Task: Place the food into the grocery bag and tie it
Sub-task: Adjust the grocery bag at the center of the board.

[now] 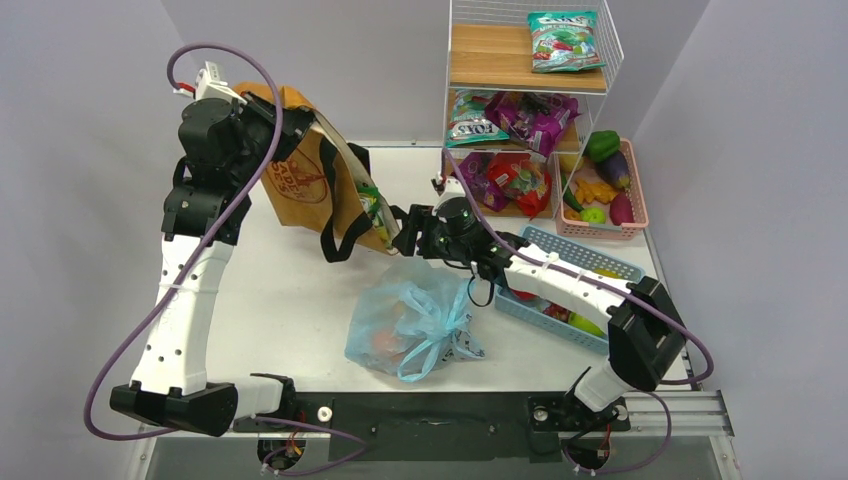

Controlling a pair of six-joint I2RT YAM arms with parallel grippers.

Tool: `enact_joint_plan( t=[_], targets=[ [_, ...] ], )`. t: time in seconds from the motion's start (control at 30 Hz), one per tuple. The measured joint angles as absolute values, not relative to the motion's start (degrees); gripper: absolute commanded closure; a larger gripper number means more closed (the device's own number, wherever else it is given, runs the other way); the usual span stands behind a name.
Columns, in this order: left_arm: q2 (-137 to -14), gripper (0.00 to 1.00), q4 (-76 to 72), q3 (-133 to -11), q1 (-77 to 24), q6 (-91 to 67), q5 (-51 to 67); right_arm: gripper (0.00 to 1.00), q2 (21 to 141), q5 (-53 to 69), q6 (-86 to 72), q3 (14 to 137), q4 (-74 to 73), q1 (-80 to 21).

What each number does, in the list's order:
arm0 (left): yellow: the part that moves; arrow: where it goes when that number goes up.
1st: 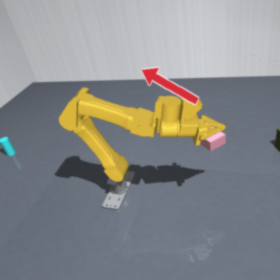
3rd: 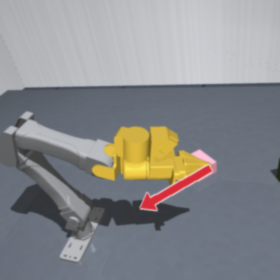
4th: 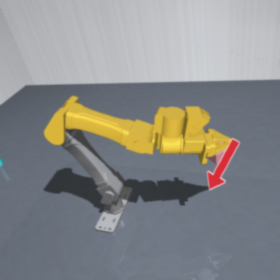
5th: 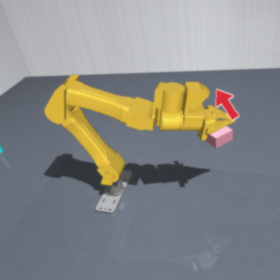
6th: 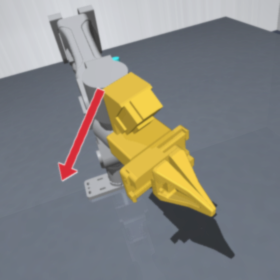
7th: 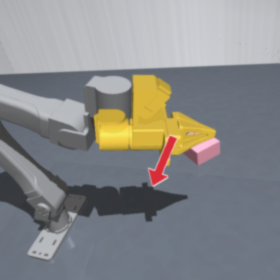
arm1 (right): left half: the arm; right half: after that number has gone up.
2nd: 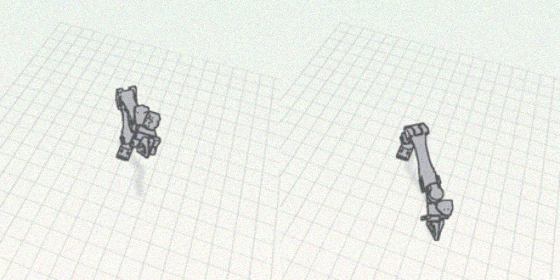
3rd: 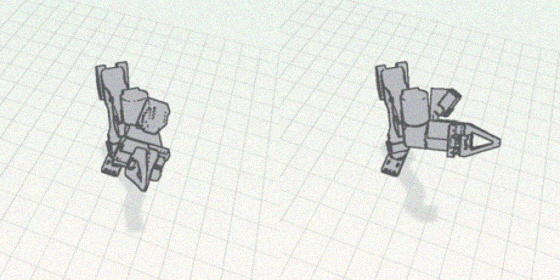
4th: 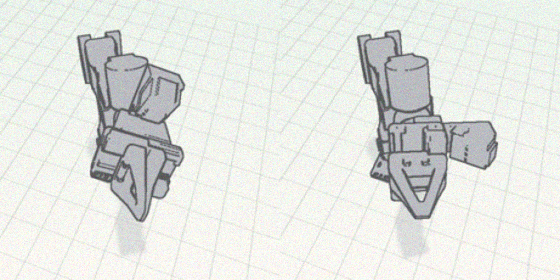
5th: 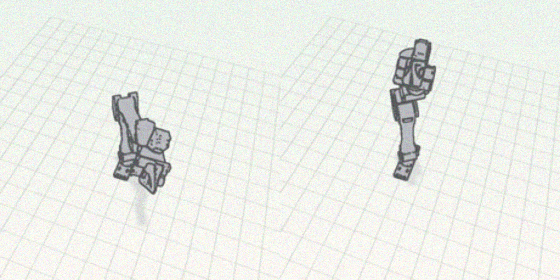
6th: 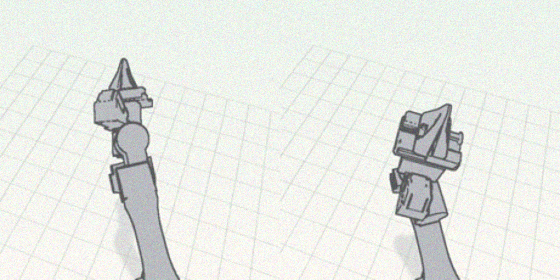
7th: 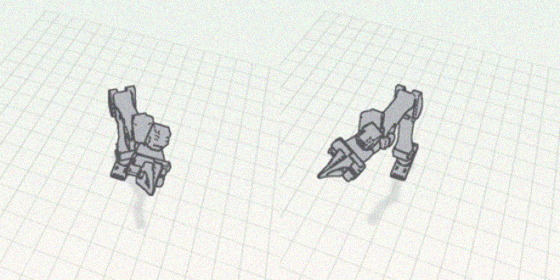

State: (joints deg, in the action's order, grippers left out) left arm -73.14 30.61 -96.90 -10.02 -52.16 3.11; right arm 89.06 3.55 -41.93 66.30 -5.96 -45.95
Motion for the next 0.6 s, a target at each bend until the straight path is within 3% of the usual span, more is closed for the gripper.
enact_joint_plan(
  t=[0.17, 0.5, 0.6],
  targets=[
    [-73.19, 1.00, 30.17, -96.90, -10.02, -52.42, 3.31, 0.43, 87.94, 5.91, -42.30, 62.89, -3.49, -46.22],
    [-73.19, 1.00, 29.54, -96.90, -10.02, -53.60, 4.43, 0.75, 88.05, 6.04, -42.46, 64.07, -1.06, -45.76],
    [-73.19, 1.00, 29.21, -96.92, -10.00, -53.65, 4.58, 0.78, 88.31, 6.00, -42.30, 64.84, -0.95, -44.95]
  ],
)
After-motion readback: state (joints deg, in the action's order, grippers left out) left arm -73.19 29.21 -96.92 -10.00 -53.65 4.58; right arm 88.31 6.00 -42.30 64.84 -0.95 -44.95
